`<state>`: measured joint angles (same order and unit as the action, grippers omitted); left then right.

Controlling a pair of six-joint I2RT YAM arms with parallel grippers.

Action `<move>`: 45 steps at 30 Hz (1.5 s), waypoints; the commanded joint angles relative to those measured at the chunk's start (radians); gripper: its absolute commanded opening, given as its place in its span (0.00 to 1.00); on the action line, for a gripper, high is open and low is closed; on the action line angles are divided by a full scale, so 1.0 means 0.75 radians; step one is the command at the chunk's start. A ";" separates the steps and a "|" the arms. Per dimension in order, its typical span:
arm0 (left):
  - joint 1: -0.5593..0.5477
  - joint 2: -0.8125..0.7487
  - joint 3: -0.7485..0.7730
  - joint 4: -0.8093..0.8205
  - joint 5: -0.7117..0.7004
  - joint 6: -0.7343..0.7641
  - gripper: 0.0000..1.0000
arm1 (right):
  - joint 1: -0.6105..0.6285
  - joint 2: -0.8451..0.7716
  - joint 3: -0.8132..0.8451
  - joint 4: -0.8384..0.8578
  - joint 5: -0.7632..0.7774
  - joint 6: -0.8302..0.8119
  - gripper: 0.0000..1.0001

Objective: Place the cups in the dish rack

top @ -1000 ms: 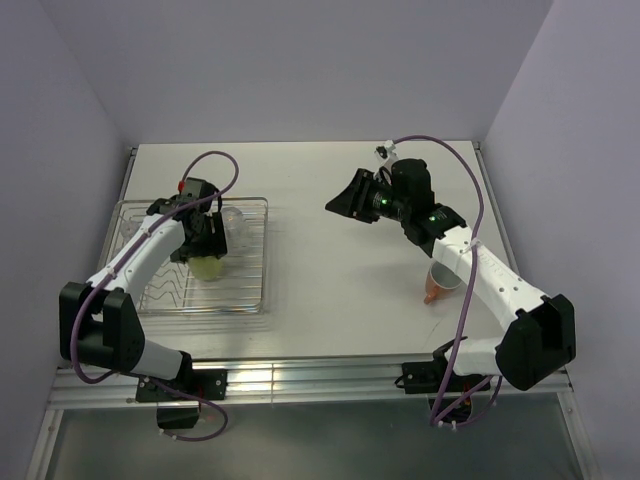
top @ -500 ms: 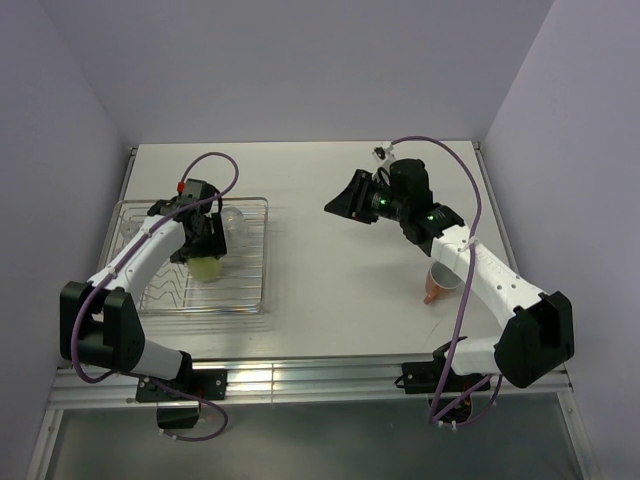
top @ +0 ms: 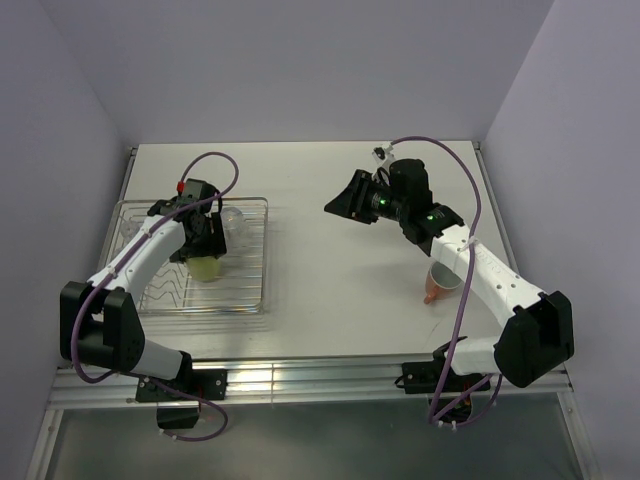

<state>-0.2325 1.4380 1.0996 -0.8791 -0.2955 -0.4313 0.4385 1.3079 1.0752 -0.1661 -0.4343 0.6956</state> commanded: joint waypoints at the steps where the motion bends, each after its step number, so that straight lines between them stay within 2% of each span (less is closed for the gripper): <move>1: 0.001 -0.056 0.021 0.057 -0.048 -0.008 0.82 | -0.008 -0.001 0.055 0.029 -0.006 -0.021 0.49; 2: 0.001 -0.060 0.015 0.062 -0.046 -0.008 0.87 | -0.008 -0.001 0.053 0.029 -0.006 -0.021 0.49; 11: 0.001 -0.111 0.015 0.072 -0.048 -0.022 0.87 | -0.008 -0.001 0.049 0.035 -0.010 -0.017 0.50; 20: 0.001 -0.283 0.131 0.025 -0.128 -0.051 0.89 | -0.006 -0.020 0.072 -0.020 0.063 -0.034 0.51; 23: -0.001 -0.354 0.139 0.039 -0.126 -0.049 0.89 | -0.004 -0.038 0.094 -0.095 0.164 -0.050 0.51; 28: -0.001 -0.442 0.178 0.051 -0.124 -0.026 0.88 | -0.008 -0.081 0.172 -0.334 0.484 -0.103 0.52; 30: -0.005 -0.485 0.193 0.088 -0.062 -0.026 0.88 | -0.008 -0.101 0.209 -0.477 0.609 -0.091 0.53; 31: -0.007 -0.502 0.193 0.108 -0.030 -0.022 0.88 | -0.008 -0.110 0.215 -0.525 0.756 -0.073 0.54; 34: -0.033 -0.547 0.180 0.190 0.105 -0.043 0.88 | -0.041 -0.152 0.203 -0.698 0.936 0.017 0.56; 42: -0.138 -0.592 0.045 0.356 0.318 -0.051 0.88 | -0.163 -0.302 0.039 -1.022 1.176 0.261 0.51; 45: -0.146 -0.610 0.015 0.381 0.353 -0.039 0.88 | -0.210 -0.328 -0.034 -1.057 1.168 0.306 0.50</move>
<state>-0.3351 1.0069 1.1309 -0.6678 -0.1009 -0.4648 0.3099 1.0863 1.0950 -0.8577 0.3550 0.8459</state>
